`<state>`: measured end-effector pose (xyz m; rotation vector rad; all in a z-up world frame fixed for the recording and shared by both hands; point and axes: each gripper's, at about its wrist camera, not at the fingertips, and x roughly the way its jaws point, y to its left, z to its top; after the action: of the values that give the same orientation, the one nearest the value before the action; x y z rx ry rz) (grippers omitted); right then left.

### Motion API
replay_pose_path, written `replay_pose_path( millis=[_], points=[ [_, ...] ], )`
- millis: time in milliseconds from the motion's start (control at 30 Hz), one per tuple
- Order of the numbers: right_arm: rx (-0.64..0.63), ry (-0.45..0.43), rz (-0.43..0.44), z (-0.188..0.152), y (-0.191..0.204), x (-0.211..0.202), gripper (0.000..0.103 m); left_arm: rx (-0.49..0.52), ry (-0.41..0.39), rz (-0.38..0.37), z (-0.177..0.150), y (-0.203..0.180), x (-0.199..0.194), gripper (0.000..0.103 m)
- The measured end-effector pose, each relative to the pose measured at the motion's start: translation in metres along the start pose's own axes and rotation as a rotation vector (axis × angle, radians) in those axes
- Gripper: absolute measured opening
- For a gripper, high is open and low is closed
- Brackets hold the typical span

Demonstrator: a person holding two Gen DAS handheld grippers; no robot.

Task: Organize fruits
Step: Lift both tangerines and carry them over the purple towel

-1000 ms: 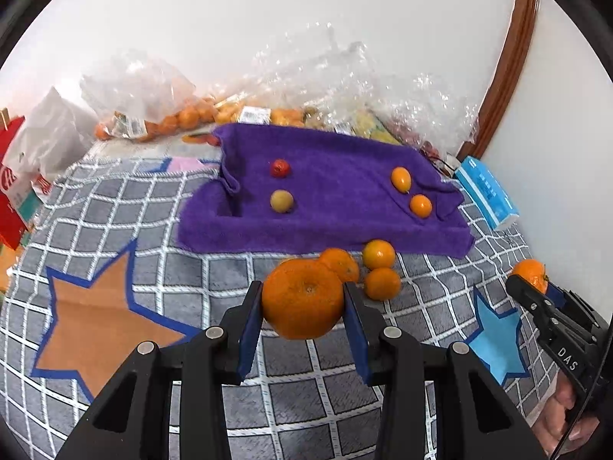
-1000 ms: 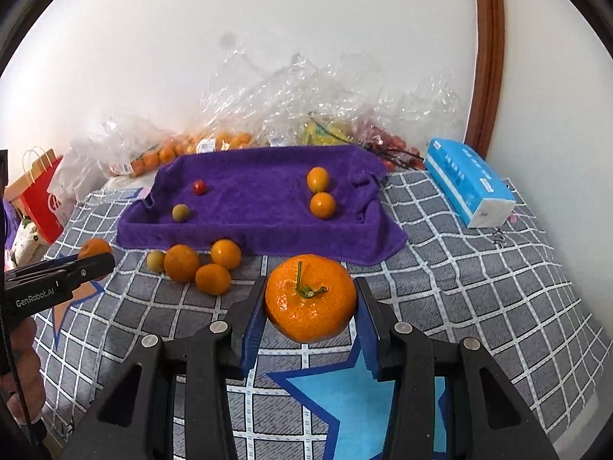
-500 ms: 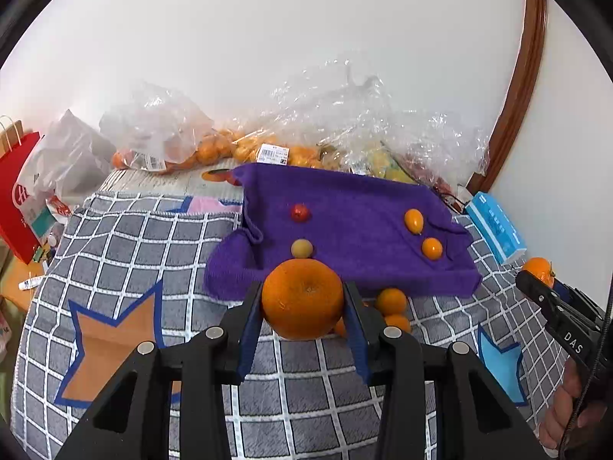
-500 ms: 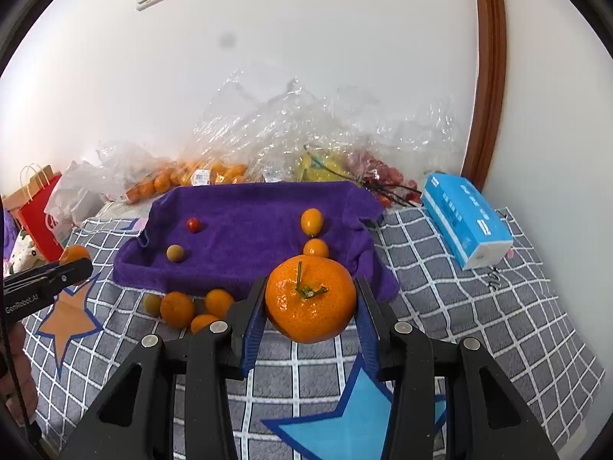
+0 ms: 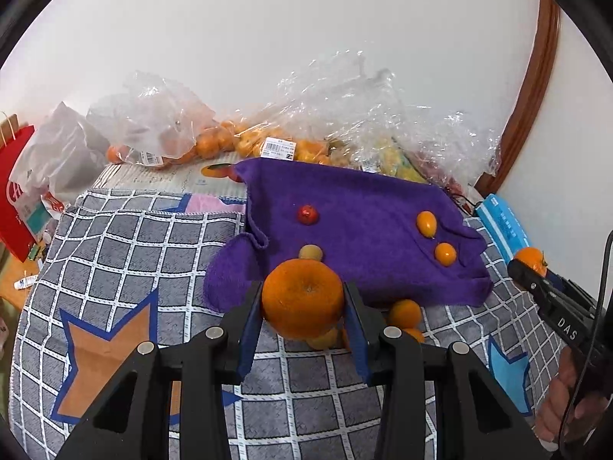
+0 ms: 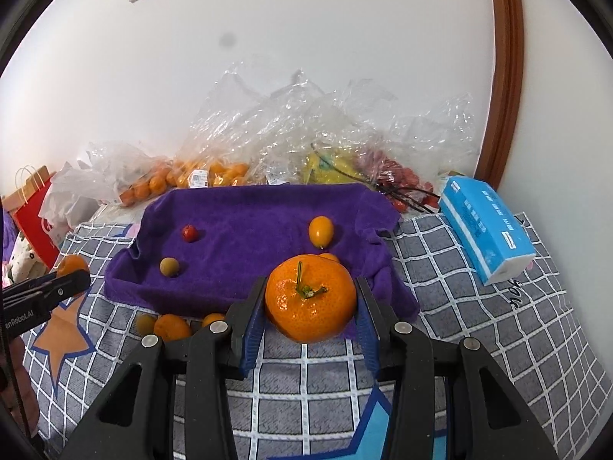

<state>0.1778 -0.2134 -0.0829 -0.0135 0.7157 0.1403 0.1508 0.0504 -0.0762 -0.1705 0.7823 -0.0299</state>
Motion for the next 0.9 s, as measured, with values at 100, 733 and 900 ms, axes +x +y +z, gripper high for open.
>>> replay_pose_path(
  millis=[100, 733, 900],
  points=[
    [0.000, 0.000, -0.001, 0.006, 0.000, 0.007, 0.043, -0.009, 0.001, 0.013, 0.005, 0.005, 0.004, 0.038],
    [-0.005, 0.088, 0.020, 0.016, -0.006, 0.074, 0.043, -0.007, 0.018, 0.046, 0.038, 0.006, 0.035, 0.038],
    [0.025, 0.128, 0.028, 0.012, -0.018, 0.091, 0.043, 0.010, 0.025, 0.053, 0.050, 0.001, 0.043, 0.038]
  ],
)
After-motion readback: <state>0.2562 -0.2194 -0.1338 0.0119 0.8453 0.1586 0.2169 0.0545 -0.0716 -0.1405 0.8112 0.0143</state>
